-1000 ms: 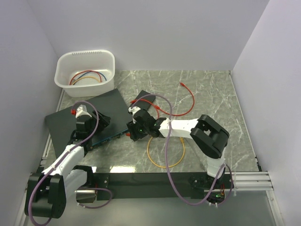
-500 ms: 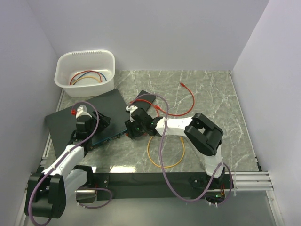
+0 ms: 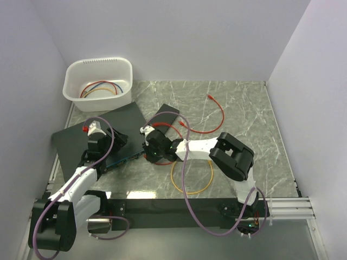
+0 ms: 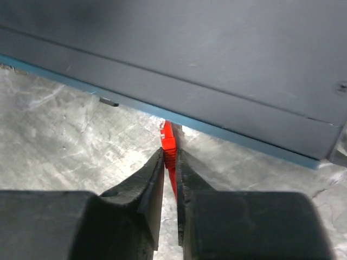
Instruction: Insert the plug into the switch port
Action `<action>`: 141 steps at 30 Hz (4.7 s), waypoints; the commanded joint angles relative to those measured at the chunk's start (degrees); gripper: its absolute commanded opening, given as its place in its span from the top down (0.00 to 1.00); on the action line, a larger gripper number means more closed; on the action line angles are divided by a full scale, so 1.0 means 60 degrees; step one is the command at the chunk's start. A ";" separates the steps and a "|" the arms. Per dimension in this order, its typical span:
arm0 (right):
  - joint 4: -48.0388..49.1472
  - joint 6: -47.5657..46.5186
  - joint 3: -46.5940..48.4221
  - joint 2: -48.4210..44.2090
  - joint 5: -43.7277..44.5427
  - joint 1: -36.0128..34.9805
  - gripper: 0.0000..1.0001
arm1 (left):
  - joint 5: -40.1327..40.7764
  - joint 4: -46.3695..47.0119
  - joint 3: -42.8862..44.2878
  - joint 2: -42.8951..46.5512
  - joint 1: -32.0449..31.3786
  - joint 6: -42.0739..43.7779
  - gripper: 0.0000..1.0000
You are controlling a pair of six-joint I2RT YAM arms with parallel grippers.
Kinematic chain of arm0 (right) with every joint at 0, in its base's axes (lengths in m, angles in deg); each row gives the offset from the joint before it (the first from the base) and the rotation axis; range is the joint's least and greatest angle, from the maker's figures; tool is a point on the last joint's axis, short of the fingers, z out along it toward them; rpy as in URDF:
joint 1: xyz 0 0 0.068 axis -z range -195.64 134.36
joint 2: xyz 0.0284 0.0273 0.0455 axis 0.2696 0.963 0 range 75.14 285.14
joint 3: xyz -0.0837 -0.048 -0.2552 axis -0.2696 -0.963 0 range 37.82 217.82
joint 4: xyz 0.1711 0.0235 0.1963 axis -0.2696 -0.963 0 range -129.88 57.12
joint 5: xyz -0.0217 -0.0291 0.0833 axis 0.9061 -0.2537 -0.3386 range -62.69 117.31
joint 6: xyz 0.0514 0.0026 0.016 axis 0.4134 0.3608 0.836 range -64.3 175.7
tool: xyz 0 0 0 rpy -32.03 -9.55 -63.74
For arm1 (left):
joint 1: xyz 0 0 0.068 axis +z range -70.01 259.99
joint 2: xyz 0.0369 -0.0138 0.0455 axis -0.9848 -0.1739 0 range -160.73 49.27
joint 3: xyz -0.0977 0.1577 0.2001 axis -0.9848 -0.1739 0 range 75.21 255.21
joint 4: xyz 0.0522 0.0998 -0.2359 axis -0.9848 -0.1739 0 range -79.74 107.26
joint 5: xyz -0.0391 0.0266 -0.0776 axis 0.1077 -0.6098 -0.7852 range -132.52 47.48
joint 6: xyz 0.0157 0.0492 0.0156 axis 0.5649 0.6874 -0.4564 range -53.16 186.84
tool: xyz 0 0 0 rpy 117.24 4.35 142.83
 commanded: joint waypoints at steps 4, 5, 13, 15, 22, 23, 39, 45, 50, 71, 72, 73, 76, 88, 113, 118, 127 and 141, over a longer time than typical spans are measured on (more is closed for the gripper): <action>-0.0938 0.0015 -0.0172 -0.0025 0.0827 -0.0438 1.00 | -0.0207 0.0248 0.0146 -0.0080 -0.0010 0.0224 0.22; -0.0938 0.0030 -0.0230 -0.0374 0.0856 -0.0438 1.00 | -0.0411 0.0190 0.0189 -0.0065 -0.0010 0.0268 0.23; -0.0836 0.0410 -0.1489 -0.3290 0.0289 0.0308 1.00 | -0.1829 0.0303 -0.0248 0.1969 -0.0098 0.0255 0.30; -0.0676 0.0571 -0.1709 -0.3948 -0.0211 0.0630 1.00 | -0.2315 0.0627 -0.0352 0.2497 -0.0127 -0.0110 0.33; 0.0685 0.1186 -0.2368 -0.5240 -0.3242 0.1333 1.00 | -0.4308 0.1884 0.0073 0.3055 -0.0916 -0.0800 0.37; 0.0934 0.1404 -0.2456 -0.5459 -0.3927 0.1436 1.00 | -0.4672 0.2526 0.0015 0.3113 -0.1049 -0.1018 0.36; 0.2796 0.2622 -0.2633 -0.5417 -0.6028 0.2316 1.00 | -0.4003 0.5022 -0.0600 0.2162 -0.2866 -0.1430 0.38; 0.2988 0.2842 -0.2662 -0.5241 -0.6131 0.2302 1.00 | -0.3622 0.5067 -0.0587 0.2132 -0.3335 -0.1372 0.44; 0.3075 0.2915 -0.2779 -0.5183 -0.6102 0.2301 1.00 | -0.3329 0.4877 -0.0528 0.2147 -0.3584 -0.1241 0.72; -0.2696 -0.0454 -0.0759 -0.5476 0.1821 0.0120 0.49 | -0.0590 -0.0938 0.1054 0.1210 -0.3877 -0.2514 0.99; -0.2696 -0.0468 -0.0729 -0.5388 0.1867 0.0003 0.49 | -0.0575 -0.0895 0.1054 0.1137 -0.3877 -0.2500 0.99; -0.2696 -0.0468 -0.0685 -0.5228 0.1896 -0.0042 0.49 | -0.0560 -0.0866 0.1040 0.1020 -0.3877 -0.2529 1.00; -0.2667 -0.0424 -0.0510 -0.4964 0.1926 -0.0189 0.49 | -0.0691 -0.0544 0.0908 0.0815 -0.3877 -0.2587 1.00; -0.2374 -0.0190 0.0266 -0.3719 0.1429 -0.0394 0.52 | -0.0794 -0.0236 0.0717 0.0843 -0.3892 -0.2588 0.99; -0.2491 0.0029 0.0809 -0.2707 0.1442 -0.0497 0.63 | -0.0750 -0.0148 0.0542 0.0858 -0.3892 -0.2544 1.00; -0.2535 0.0103 0.0824 -0.2648 0.1559 -0.0496 0.65 | -0.0736 -0.0162 0.0527 0.0872 -0.3892 -0.2529 1.00; -0.2579 0.0088 0.0809 -0.2707 0.1662 -0.0496 0.60 | -0.0633 -0.0250 0.0453 0.0916 -0.3892 -0.2529 1.00; -0.2579 0.0132 0.0765 -0.2458 0.1501 -0.0496 0.64 | -0.0589 -0.0236 0.0410 0.0975 -0.3892 -0.2529 0.99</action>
